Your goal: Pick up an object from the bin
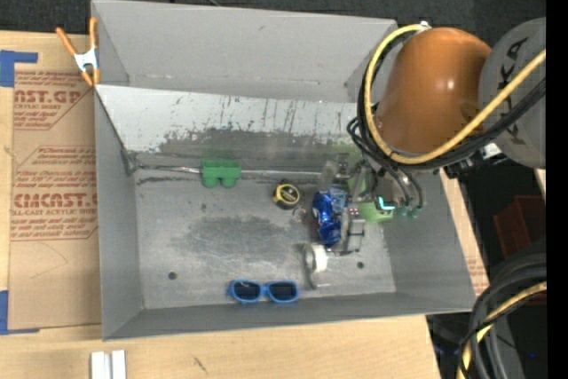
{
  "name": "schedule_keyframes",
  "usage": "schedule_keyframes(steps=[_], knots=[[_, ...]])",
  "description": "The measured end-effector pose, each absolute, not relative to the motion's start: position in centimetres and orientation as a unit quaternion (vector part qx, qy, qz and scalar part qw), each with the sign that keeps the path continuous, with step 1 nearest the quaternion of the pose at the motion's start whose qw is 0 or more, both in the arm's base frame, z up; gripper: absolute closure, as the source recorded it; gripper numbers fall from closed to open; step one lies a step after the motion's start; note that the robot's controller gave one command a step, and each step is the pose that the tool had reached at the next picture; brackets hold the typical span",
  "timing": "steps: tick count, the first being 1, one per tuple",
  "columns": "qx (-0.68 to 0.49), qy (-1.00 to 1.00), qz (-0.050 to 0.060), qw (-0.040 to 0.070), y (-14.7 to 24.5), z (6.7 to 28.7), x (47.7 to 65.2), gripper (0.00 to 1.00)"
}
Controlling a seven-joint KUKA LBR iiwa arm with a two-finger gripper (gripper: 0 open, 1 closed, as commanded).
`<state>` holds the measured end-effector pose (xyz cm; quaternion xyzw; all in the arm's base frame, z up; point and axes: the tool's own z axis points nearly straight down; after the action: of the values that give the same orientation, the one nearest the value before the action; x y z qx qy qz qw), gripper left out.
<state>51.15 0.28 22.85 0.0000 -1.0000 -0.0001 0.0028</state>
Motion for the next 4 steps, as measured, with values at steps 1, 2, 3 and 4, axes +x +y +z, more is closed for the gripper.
schedule_keyframes(steps=[1, 2, 3, 4], knots=[[0.292, -0.956, 0.000, -0.001, -4.3, 6.9, 57.0, 0.00], [0.259, -0.966, 0.000, -0.002, -8.5, 7.0, 58.7, 0.00], [0.022, -1.000, -0.001, -0.002, -10.9, 7.0, 59.3, 0.00], [0.022, -1.000, -0.001, -0.002, -10.8, 7.0, 59.3, 0.00]])
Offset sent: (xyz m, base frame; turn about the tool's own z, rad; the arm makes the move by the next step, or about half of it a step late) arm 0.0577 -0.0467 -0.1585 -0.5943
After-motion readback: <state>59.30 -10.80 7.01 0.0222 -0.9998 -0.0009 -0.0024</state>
